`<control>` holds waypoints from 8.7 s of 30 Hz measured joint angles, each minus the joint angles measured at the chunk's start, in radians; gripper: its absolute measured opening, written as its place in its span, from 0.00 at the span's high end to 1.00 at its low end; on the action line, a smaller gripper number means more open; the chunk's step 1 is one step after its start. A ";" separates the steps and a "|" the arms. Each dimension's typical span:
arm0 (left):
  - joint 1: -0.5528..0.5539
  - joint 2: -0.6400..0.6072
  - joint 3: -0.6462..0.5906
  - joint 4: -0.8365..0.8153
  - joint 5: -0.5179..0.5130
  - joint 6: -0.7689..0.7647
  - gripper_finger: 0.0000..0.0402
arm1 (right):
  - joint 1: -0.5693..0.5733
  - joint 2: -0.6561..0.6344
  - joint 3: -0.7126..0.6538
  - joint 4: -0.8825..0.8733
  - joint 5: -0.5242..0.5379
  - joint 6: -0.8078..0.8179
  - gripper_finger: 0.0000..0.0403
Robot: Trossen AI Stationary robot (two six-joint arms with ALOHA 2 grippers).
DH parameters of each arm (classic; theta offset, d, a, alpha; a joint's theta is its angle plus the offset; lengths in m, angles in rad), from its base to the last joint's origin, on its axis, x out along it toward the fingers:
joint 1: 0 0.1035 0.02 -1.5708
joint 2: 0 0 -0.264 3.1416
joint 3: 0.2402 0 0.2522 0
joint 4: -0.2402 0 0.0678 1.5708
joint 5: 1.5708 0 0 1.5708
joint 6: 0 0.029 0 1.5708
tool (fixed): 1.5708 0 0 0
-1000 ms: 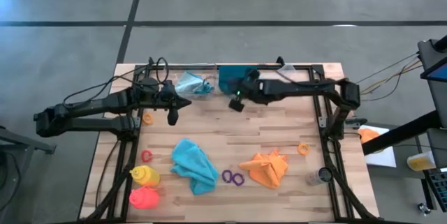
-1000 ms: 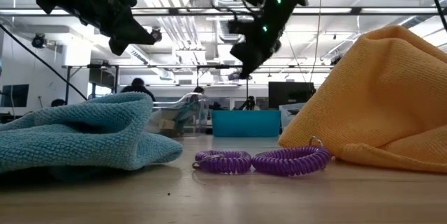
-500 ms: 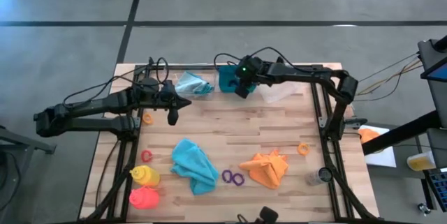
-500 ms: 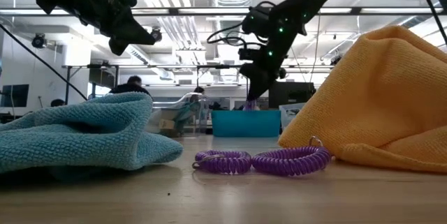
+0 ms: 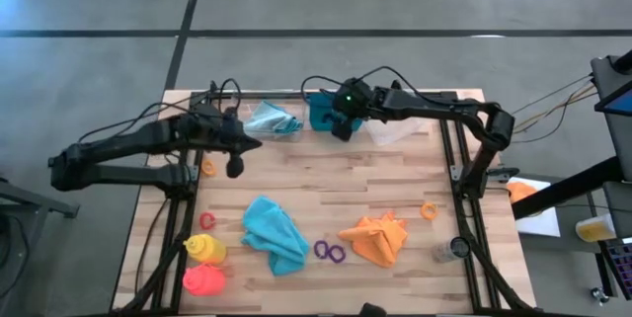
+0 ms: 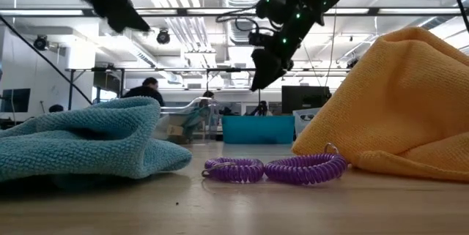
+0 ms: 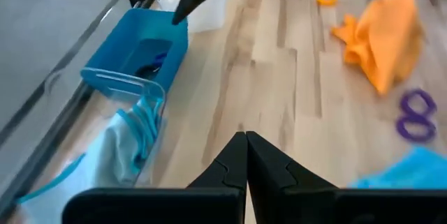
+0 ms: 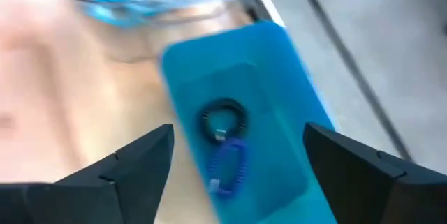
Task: Pick & Place Sports Items
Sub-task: Put the yellow water bottle into the white bin
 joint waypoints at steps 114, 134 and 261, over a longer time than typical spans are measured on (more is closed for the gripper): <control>-1.085 0.050 0.200 -0.286 -0.289 -0.583 0.01 | 0.567 0.003 -0.002 0.382 -0.118 0.345 0.16; -1.085 0.089 0.199 -0.334 -0.229 -0.766 0.06 | 0.567 0.003 -0.002 0.382 -0.119 0.333 0.16; -1.198 0.453 0.517 -0.828 -0.244 -0.963 0.49 | 0.562 0.003 -0.002 0.358 -0.189 0.164 0.16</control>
